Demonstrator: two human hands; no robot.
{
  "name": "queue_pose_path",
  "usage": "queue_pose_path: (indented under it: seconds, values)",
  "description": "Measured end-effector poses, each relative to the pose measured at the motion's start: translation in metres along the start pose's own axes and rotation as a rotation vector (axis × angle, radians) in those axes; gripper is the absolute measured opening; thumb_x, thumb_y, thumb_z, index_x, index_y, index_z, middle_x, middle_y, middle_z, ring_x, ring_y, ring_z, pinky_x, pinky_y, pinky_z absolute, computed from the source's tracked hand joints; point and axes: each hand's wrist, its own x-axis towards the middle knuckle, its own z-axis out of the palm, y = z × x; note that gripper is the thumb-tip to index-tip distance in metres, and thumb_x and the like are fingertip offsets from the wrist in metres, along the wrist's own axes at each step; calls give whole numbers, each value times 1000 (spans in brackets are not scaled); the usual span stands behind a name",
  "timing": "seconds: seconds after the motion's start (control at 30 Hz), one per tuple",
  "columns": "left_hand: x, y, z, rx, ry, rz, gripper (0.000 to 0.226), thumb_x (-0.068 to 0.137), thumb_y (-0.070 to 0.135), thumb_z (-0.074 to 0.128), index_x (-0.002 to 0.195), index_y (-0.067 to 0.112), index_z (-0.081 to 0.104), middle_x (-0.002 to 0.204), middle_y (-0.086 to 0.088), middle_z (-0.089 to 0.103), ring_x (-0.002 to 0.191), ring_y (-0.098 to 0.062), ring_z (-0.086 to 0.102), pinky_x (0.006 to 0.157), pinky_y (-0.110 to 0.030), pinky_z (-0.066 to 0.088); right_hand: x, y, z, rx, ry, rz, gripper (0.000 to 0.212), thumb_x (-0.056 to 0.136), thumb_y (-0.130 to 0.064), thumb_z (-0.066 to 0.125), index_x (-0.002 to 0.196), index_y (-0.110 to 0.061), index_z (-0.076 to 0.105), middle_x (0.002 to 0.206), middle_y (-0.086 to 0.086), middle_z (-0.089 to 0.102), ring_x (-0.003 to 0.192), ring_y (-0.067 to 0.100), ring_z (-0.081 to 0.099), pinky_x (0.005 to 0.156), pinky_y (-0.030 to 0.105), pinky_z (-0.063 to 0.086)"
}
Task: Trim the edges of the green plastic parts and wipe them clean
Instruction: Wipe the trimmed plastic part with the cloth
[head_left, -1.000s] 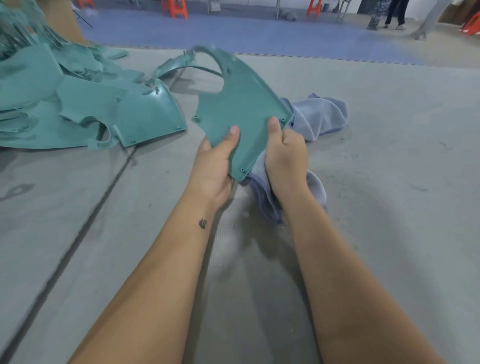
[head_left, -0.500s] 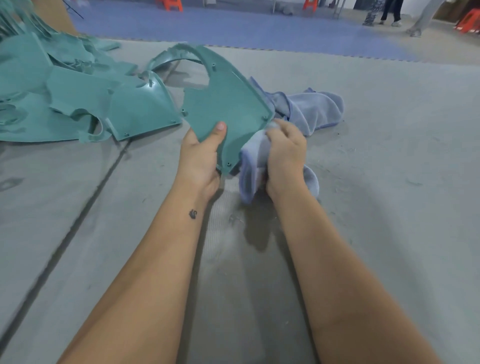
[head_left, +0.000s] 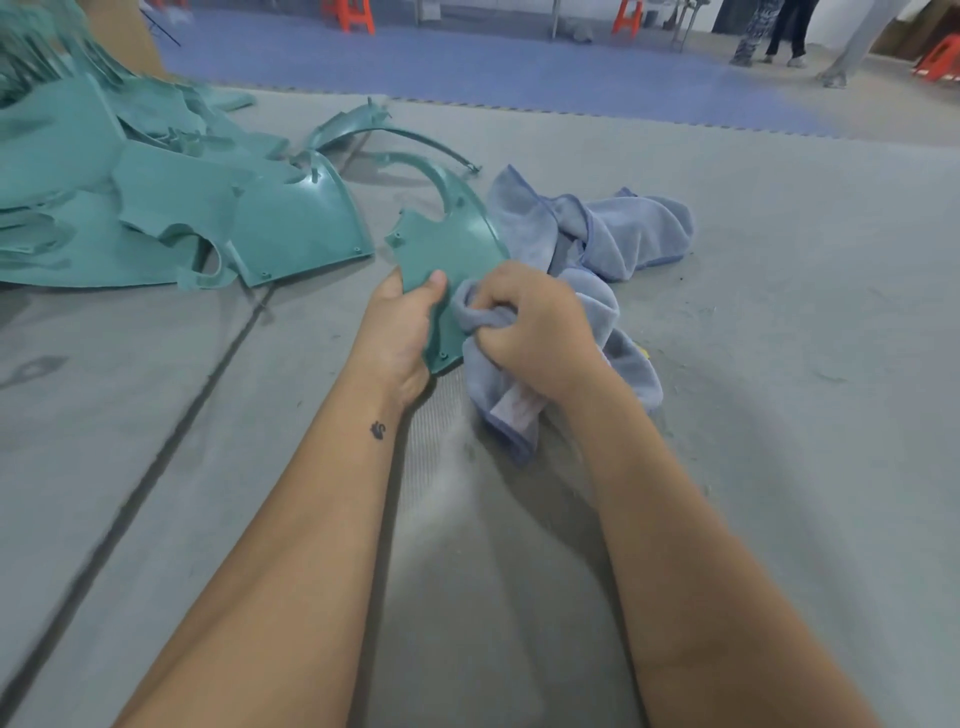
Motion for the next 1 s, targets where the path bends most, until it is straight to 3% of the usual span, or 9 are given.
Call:
queue_pose_path:
  seconds: [0.1, 0.2, 0.43, 0.63, 0.73, 0.8, 0.87, 0.93, 1.0]
  values:
    - [0, 0, -2, -18, 22, -31, 25, 103, 11, 41, 120, 8, 58, 110, -11, 70, 95, -26, 70, 81, -38, 58, 2, -1, -10, 148, -184, 27, 13, 71, 8, 65, 76, 0, 74, 84, 10, 70, 82, 26, 63, 76, 39, 49]
    - [-3, 2, -3, -24, 1, -45, 26, 103, 10, 40, 123, 8, 57, 113, -13, 69, 97, -28, 70, 79, -38, 59, 3, 2, -11, 184, -164, 79, 16, 74, 6, 65, 81, -4, 76, 87, 8, 71, 86, 23, 64, 80, 38, 50]
    - [-4, 10, -11, 89, -63, -49, 23, 102, 7, 42, 111, 16, 61, 102, -3, 72, 89, -21, 71, 80, -40, 58, 7, 20, -5, -165, 203, 239, 12, 86, -5, 53, 87, -3, 64, 97, 12, 59, 83, 23, 50, 74, 35, 40]
    - [-3, 24, -26, 250, -39, -48, 23, 99, 5, 47, 115, 15, 59, 88, 1, 72, 69, -12, 71, 53, -27, 56, 9, 23, -23, 50, 670, 373, 22, 87, -4, 54, 108, -2, 63, 111, 15, 55, 89, 13, 43, 70, 12, 29]
    - [-5, 27, -28, 289, -127, -91, 28, 99, 3, 46, 120, 16, 59, 89, 2, 74, 73, -13, 72, 57, -28, 57, 10, 21, -33, 73, 857, 262, 26, 84, 0, 54, 108, 0, 63, 109, 12, 52, 96, 19, 50, 81, 17, 39]
    - [-6, 27, -27, 284, -173, -89, 30, 98, 2, 46, 122, 15, 58, 91, 3, 74, 76, -13, 72, 64, -29, 59, 12, 15, -29, 97, 789, 139, 25, 80, 2, 55, 103, 0, 63, 106, 6, 49, 98, 18, 50, 87, 20, 42]
    - [-7, 27, -24, 246, -225, -87, 31, 98, 1, 45, 122, 15, 58, 90, 2, 74, 75, -14, 71, 67, -30, 60, 15, 8, -16, 86, 560, 71, 22, 81, 3, 57, 101, 1, 64, 105, 7, 50, 96, 15, 48, 89, 12, 39]
    - [-8, 27, -21, 186, -265, -77, 28, 98, 2, 44, 118, 15, 59, 86, 1, 75, 73, -15, 71, 63, -29, 59, 17, 3, 0, 13, 321, 62, 21, 84, 2, 57, 104, 2, 65, 108, 14, 55, 99, 25, 51, 94, 25, 41]
    - [-8, 26, -17, 135, -257, -54, 22, 101, 11, 43, 115, 14, 60, 88, -1, 76, 76, -15, 72, 62, -27, 58, 16, -1, 8, 29, 250, 56, 29, 86, 2, 55, 112, 0, 68, 115, 16, 57, 107, 29, 51, 96, 32, 40]
